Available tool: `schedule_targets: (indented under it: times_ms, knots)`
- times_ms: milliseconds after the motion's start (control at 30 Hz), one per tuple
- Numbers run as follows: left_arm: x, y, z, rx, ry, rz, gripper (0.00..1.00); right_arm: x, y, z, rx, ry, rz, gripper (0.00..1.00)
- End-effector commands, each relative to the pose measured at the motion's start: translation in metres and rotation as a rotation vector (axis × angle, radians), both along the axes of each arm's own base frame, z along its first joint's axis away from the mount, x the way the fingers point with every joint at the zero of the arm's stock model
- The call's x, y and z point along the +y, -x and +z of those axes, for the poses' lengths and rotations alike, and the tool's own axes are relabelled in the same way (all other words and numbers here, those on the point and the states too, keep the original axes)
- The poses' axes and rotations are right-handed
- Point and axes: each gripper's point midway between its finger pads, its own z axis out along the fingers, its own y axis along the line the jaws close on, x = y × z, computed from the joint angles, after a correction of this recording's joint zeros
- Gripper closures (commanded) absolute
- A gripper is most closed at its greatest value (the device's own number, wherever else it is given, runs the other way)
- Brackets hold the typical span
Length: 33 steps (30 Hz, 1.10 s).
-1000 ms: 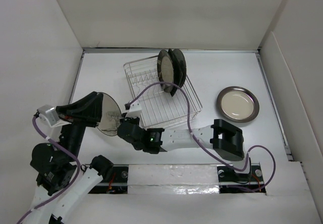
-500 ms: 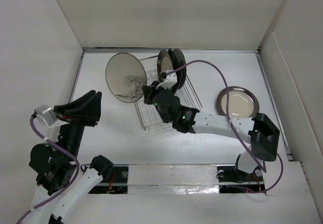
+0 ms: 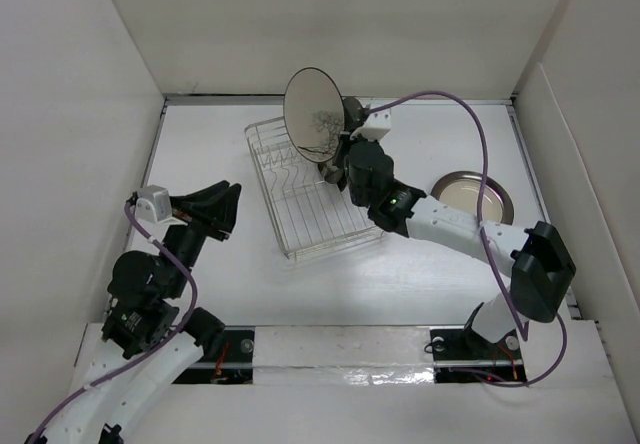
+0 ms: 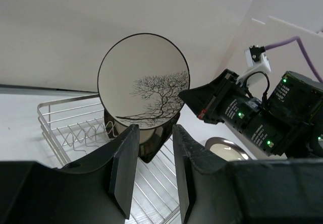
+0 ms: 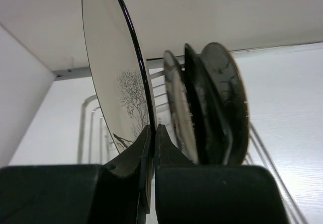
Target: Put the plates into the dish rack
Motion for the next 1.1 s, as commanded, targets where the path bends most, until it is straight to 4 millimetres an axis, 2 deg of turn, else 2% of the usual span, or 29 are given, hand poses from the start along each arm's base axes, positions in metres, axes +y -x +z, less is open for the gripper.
schedule_targets:
  times_ms: [0, 67, 200, 233, 267, 333, 500, 700, 800, 833, 867, 1000, 1067]
  knots:
    - [-0.01, -0.004, 0.011, -0.037, 0.013, -0.032, 0.71, -0.02, -0.008, 0.072, -0.158, -0.093, -0.064, 1.0]
    - [-0.014, -0.01, 0.004, -0.016, -0.009, -0.028, 0.71, -0.027, -0.016, 0.068, -0.154, -0.058, -0.088, 1.0]
    - [-0.018, -0.017, -0.004, 0.012, -0.032, -0.026, 0.71, -0.029, -0.027, 0.053, -0.133, -0.013, -0.107, 1.0]
    - [-0.019, -0.018, -0.005, 0.016, -0.038, -0.028, 0.71, -0.026, -0.03, 0.045, -0.122, 0.009, -0.107, 1.0]
    - [-0.019, -0.019, -0.005, 0.015, -0.04, -0.028, 0.71, -0.025, -0.032, 0.045, -0.122, 0.017, -0.109, 1.0]
    - [-0.018, -0.022, -0.007, 0.021, -0.042, -0.011, 0.71, -0.023, -0.04, 0.032, -0.095, 0.054, -0.119, 1.0]
    - [-0.021, -0.026, -0.013, 0.045, -0.062, -0.01, 0.71, -0.014, -0.048, 0.014, -0.064, 0.089, -0.118, 1.0]
    - [-0.023, -0.025, -0.013, 0.046, -0.062, -0.025, 0.71, 0.003, -0.045, -0.011, 0.002, 0.116, -0.102, 1.0]
    - [-0.021, -0.024, -0.011, 0.036, -0.052, -0.017, 0.71, 0.009, -0.04, -0.011, 0.018, 0.119, -0.112, 1.0]
    - [-0.021, -0.024, -0.012, 0.04, -0.053, -0.018, 0.71, 0.009, -0.041, -0.02, 0.044, 0.146, -0.121, 1.0]
    - [-0.023, -0.023, -0.013, 0.042, -0.054, -0.027, 0.71, 0.013, -0.039, -0.017, 0.049, 0.125, -0.124, 1.0]
    - [-0.023, -0.021, -0.01, 0.032, -0.047, -0.037, 0.71, 0.027, -0.025, -0.036, 0.077, 0.177, -0.17, 1.0]
    - [-0.026, -0.024, -0.014, 0.045, -0.057, -0.041, 0.71, 0.029, -0.024, -0.047, 0.09, 0.205, -0.197, 1.0]
